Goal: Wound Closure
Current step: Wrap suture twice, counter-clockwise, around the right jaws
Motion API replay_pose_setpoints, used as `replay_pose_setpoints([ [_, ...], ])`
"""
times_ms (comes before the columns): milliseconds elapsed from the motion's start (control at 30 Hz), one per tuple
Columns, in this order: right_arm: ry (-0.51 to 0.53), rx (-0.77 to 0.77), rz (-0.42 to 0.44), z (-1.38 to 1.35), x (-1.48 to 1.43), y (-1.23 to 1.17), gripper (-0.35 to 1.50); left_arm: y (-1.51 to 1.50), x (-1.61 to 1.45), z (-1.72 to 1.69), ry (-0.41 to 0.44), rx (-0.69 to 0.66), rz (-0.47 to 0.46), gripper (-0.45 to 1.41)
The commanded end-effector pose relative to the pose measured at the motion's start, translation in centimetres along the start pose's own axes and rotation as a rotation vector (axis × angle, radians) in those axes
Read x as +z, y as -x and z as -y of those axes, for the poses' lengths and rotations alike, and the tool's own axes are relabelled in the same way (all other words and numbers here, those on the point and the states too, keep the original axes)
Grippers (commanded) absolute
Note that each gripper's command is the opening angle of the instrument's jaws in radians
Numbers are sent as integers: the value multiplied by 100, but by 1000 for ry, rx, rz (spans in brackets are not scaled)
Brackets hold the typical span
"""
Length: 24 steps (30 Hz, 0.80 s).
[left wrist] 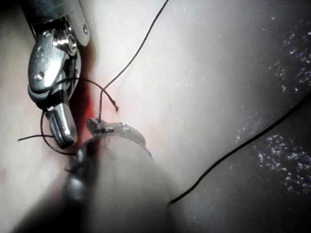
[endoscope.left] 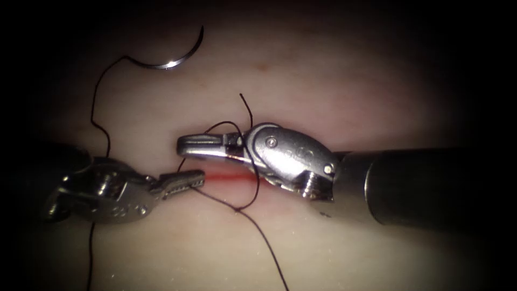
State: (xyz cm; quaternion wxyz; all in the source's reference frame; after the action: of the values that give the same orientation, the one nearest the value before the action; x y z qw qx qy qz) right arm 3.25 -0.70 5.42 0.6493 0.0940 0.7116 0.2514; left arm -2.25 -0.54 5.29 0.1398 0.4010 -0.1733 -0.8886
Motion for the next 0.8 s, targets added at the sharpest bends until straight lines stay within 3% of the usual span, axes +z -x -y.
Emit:
replay_pose_setpoints([
  [33, -3, -1, -2, 3, 15, 4, 39, -6, 10, -6, 4, 8, -10, -45],
  [133, 20, 1, 12, 3, 19, 3, 81, -22, 13, -5, 8, 52, -38, -45],
  [167, 24, 2, 23, 2, 19, 2, 86, -25, 13, -4, 9, 62, -44, -45],
  [467, 4, -17, 123, -3, 15, 4, 89, -40, -6, 22, 24, 213, -115, -45],
  [800, -61, -49, 185, 3, 13, 20, 84, -46, -14, 47, 16, 301, -290, -45],
])
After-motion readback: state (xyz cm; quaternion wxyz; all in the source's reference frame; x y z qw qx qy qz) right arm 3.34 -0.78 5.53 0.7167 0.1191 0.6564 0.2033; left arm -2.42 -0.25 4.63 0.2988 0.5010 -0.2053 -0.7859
